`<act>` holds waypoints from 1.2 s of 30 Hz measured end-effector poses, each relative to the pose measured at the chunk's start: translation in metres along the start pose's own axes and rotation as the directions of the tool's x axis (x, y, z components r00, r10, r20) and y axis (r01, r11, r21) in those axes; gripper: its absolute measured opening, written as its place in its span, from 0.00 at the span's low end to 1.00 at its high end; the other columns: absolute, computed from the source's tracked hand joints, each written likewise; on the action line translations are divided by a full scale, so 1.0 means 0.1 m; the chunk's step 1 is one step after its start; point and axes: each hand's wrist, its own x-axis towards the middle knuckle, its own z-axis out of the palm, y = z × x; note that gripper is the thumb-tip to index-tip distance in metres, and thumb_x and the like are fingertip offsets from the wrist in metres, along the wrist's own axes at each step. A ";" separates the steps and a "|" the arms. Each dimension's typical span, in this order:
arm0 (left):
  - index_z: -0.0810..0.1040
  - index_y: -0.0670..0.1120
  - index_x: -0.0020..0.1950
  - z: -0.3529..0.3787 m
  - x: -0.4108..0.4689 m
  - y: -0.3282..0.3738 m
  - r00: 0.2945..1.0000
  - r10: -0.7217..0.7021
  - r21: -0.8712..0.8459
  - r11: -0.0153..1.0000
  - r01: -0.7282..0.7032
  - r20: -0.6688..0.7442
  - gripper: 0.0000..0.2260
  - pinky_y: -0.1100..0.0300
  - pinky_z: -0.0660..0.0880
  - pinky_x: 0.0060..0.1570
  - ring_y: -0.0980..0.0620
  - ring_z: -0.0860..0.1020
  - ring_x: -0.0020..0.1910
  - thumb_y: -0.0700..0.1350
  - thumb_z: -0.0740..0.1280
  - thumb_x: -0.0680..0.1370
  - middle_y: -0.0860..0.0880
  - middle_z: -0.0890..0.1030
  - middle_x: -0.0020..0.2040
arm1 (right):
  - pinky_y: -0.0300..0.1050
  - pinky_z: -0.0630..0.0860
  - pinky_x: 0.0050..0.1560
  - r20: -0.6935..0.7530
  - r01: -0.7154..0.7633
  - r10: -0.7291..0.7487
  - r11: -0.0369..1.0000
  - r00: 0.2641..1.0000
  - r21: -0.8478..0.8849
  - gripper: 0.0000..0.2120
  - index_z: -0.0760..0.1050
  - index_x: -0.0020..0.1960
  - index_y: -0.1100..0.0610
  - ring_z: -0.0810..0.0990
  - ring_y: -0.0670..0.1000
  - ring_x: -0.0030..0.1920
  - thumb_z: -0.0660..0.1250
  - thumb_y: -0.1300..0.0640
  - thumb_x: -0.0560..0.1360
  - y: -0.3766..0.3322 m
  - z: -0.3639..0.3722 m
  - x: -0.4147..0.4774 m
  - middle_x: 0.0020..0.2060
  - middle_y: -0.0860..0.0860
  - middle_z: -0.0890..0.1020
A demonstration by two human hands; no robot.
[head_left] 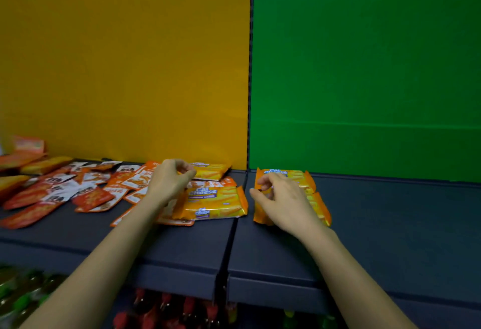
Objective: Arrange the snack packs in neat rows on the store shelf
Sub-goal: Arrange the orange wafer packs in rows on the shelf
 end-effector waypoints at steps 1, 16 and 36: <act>0.80 0.41 0.45 -0.07 -0.01 -0.07 1.000 0.001 0.022 1.000 -0.001 0.001 0.06 0.59 0.67 0.34 0.51 0.75 0.38 0.44 0.67 0.75 0.46 0.79 0.40 | 0.45 0.71 0.51 0.039 0.002 -0.001 1.000 0.999 -0.008 0.15 0.74 0.56 0.55 0.76 0.51 0.51 0.63 0.46 0.75 -0.07 0.08 0.04 0.52 0.51 0.79; 0.79 0.42 0.49 -0.36 0.58 -0.77 0.970 0.034 0.112 0.992 -0.063 0.240 0.10 0.54 0.75 0.48 0.48 0.78 0.49 0.47 0.67 0.75 0.46 0.80 0.46 | 0.51 0.69 0.62 0.287 -0.384 0.499 0.844 0.818 -0.375 0.52 0.56 0.72 0.59 0.69 0.59 0.67 0.64 0.26 0.61 -0.69 0.68 0.47 0.69 0.57 0.68; 0.69 0.35 0.66 0.20 1.29 -0.65 0.854 -0.292 0.128 0.957 0.262 0.431 0.41 0.51 0.70 0.61 0.41 0.72 0.65 0.61 0.75 0.63 0.38 0.73 0.67 | 0.47 0.67 0.66 0.123 -0.424 0.429 0.903 0.895 -0.070 0.53 0.55 0.74 0.57 0.66 0.53 0.70 0.74 0.35 0.59 -0.51 0.70 0.49 0.71 0.51 0.66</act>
